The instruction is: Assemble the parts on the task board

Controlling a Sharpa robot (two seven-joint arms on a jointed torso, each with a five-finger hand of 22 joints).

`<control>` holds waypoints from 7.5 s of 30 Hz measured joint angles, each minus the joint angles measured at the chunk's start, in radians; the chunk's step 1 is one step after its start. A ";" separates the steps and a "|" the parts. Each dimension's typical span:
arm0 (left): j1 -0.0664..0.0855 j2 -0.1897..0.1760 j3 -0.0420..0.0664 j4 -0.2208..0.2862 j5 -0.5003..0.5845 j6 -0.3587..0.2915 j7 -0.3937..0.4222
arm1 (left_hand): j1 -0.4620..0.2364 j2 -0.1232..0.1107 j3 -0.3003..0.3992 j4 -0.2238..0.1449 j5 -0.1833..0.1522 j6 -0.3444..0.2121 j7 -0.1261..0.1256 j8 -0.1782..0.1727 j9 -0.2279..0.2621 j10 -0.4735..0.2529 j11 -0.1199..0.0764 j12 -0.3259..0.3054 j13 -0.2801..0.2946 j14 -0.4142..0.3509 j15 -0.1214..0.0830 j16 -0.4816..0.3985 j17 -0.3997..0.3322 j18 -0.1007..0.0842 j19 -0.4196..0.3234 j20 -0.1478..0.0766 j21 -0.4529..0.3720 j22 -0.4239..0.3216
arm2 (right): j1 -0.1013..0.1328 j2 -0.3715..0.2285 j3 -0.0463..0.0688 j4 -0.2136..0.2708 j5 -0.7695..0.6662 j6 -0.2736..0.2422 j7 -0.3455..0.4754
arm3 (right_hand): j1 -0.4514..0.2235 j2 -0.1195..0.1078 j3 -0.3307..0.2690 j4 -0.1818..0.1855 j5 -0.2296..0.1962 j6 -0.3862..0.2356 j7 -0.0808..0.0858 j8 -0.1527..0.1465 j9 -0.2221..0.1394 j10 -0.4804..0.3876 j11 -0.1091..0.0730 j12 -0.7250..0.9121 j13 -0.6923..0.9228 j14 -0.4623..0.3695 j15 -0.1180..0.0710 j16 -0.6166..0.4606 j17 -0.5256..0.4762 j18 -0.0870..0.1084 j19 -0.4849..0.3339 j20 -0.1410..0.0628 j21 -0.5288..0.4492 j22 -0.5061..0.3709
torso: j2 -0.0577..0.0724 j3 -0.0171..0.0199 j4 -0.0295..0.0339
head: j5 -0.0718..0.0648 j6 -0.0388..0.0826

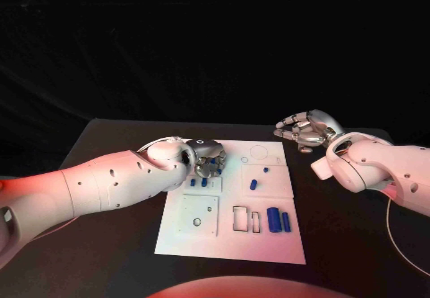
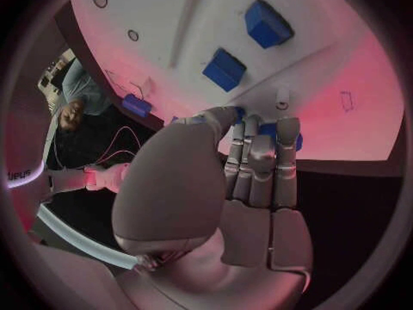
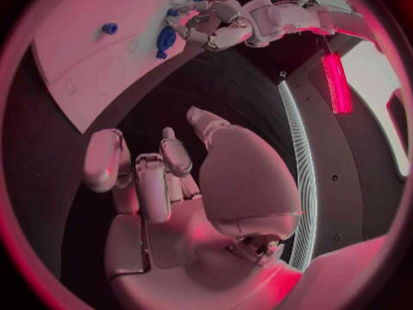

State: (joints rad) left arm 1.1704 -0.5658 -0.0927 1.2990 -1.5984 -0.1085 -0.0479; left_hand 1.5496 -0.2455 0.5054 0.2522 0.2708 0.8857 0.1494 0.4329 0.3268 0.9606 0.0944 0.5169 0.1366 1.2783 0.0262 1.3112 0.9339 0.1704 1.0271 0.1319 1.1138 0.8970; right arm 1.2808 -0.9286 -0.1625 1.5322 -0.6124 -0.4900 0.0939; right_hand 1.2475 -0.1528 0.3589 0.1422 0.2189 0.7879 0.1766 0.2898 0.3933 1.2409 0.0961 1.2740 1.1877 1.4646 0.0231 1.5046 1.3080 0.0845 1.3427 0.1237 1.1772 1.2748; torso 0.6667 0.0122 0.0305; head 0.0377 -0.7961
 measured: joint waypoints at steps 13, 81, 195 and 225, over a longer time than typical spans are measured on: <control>-0.003 -0.006 -0.001 0.001 0.012 -0.008 0.016 | 0.017 0.017 0.046 -0.046 -0.006 0.062 -0.008 -0.011 -0.003 0.073 -0.019 -0.022 0.001 0.057 -0.017 0.050 0.067 -0.016 0.048 -0.016 0.072 0.084 | 0.000 0.000 0.000 0.000 0.000 0.001 0.000 | 0.000 0.000 0.000 0.000 0.000 0.000 0.000 0.000 0.000 0.000 0.000 0.000 0.000 0.000 0.000 0.000 0.000 0.000 0.000 0.000 0.000 0.000 | 0.000 0.0001 -0.0001 | -0.001 -0.002; -0.004 -0.137 0.048 0.052 0.154 0.029 -0.002 | -0.031 0.003 0.053 -0.065 -0.010 0.089 -0.007 -0.048 -0.003 0.108 -0.016 -0.088 -0.004 0.074 -0.013 0.067 0.077 -0.016 0.077 -0.010 0.106 0.131 | -0.004 0.002 0.000 -0.005 -0.001 0.003 0.000 | 0.000 0.000 -0.003 0.003 0.000 0.000 0.000 0.000 -0.001 0.000 0.000 0.000 0.001 0.000 0.000 0.000 -0.001 0.000 0.000 0.000 -0.004 -0.001 | -0.002 0.0007 0.0040 | 0.010 0.005; -0.001 -0.286 0.072 0.062 0.730 -0.081 0.132 | -0.137 0.009 -0.024 0.035 -0.021 0.027 0.031 -0.087 0.001 0.028 0.022 -0.125 0.043 -0.227 0.026 -0.220 -0.428 0.003 -0.158 0.026 -0.230 -0.192 | -0.009 -0.009 0.000 -0.016 -0.474 0.167 -0.065 | 0.045 -0.069 0.232 -0.100 -0.101 0.069 -0.001 0.031 -0.046 -0.255 0.009 -0.942 -0.884 0.002 -0.001 -0.070 -0.023 0.032 0.003 0.001 -0.052 0.000 | -0.002 -0.0009 0.0034 | -0.041 0.017; -0.003 -0.331 0.072 0.180 1.489 -0.109 0.440 | -0.109 0.024 -0.121 0.032 -0.021 0.042 0.025 -0.140 -0.017 0.169 0.031 -0.337 -0.055 -0.283 0.058 -0.790 -0.612 0.001 -0.146 0.077 -0.703 -0.519 | -0.070 0.053 0.000 0.046 -1.105 0.200 -0.243 | 0.046 -0.083 0.239 -0.129 -0.081 0.137 -0.018 0.023 -0.058 -0.178 -0.002 -1.011 -0.976 0.002 -0.002 -0.045 0.000 0.015 0.038 -0.009 0.016 0.033 | -0.001 -0.0018 0.0060 | -0.050 0.020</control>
State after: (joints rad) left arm 1.1676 -0.8971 -0.0205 1.4787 -0.1091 -0.2179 0.3918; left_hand 1.4410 -0.2218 0.3848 0.2841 0.2499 0.9279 0.1749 0.2927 0.3095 1.1298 0.1252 0.1800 0.0816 0.9952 0.0845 0.5213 0.3216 0.1710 0.8812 0.2094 0.4112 0.3778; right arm 1.2106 -0.8756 -0.1626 1.5777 -1.7178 -0.2897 -0.1492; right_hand 1.2937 -0.2359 0.5975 0.0135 0.1376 0.9244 0.1583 0.3129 0.3355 1.0630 0.0941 0.2632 0.2115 1.4664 0.0215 1.4597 1.3084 0.0997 1.3811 0.1149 1.1937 1.3080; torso 0.6657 0.0104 0.0365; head -0.0128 -0.7764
